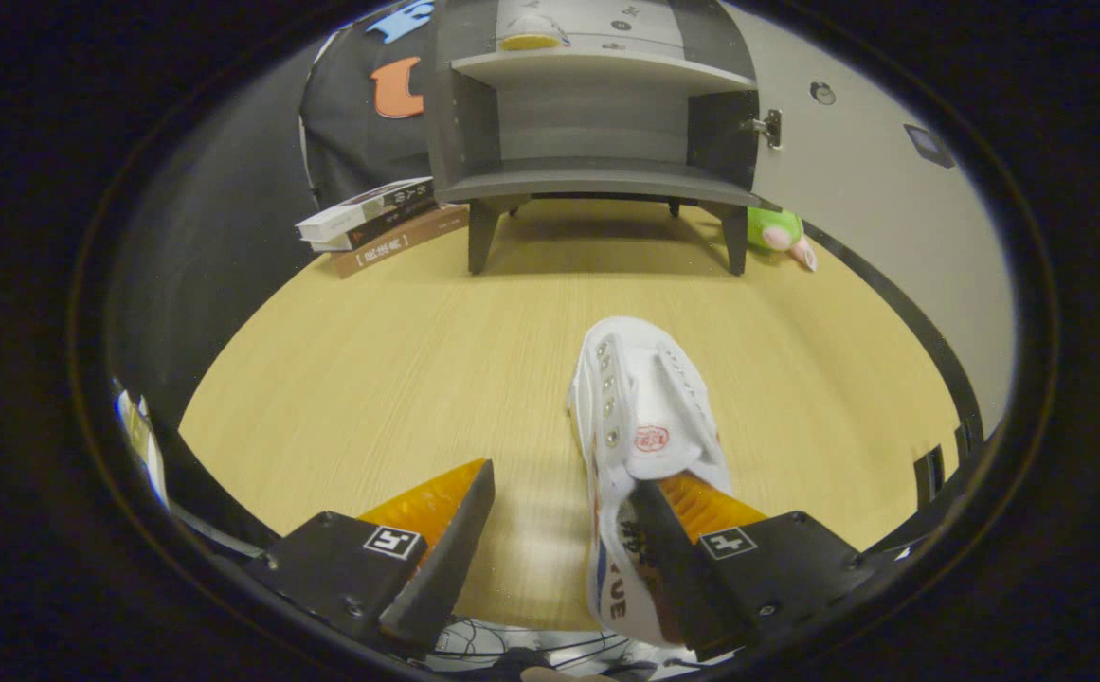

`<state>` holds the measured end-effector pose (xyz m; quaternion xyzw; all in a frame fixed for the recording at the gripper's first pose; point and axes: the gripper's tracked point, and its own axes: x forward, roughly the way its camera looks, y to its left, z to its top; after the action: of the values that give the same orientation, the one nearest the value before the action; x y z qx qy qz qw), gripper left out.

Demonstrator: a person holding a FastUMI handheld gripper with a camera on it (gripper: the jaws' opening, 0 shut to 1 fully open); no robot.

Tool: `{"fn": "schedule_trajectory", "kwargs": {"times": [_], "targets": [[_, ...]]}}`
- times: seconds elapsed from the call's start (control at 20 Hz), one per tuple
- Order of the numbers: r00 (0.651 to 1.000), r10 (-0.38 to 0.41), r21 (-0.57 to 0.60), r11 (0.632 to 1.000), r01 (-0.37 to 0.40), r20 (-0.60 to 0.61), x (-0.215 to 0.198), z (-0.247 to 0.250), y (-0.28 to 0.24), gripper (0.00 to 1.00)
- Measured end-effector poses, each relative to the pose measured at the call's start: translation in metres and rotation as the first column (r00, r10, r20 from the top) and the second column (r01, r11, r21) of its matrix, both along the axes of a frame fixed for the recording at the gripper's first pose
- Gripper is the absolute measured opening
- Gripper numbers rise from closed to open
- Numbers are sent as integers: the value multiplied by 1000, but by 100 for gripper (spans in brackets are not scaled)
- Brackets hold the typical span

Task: Open the shoe cabinet door, grab the shoes and put them into the shoe cabinet, then close the shoe cabinet door.

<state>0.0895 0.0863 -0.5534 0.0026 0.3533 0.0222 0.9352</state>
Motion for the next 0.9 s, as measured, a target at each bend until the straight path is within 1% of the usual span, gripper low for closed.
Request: {"fn": "schedule_trajectory", "kwargs": {"times": [0.15, 0.4, 0.45, 0.5, 0.55, 0.6, 0.65, 0.75, 0.8, 0.9], "targets": [[1000, -22, -11, 1000, 23, 8, 14, -1, -1, 92], [999, -37, 14, 999, 36, 28, 35, 0, -7, 92], [998, -44, 8, 999, 44, 33, 37, 1, -11, 88], [998, -52, 4, 999, 52, 38, 38, 0, -14, 77], [998, -55, -2, 998, 55, 41, 38, -1, -18, 70], [997, -62, -10, 998, 63, 50, 38, 0, -22, 59], [996, -61, 2, 998, 61, 60, 38, 1, -23, 55], [997, -23, 6, 1000, 22, 72, 40, -2, -17, 39], [997, -15, 3, 1000, 15, 71, 40, -1, -15, 29], [998, -3, -22, 1000, 4, 66, 42, 0, -14, 15]]}}
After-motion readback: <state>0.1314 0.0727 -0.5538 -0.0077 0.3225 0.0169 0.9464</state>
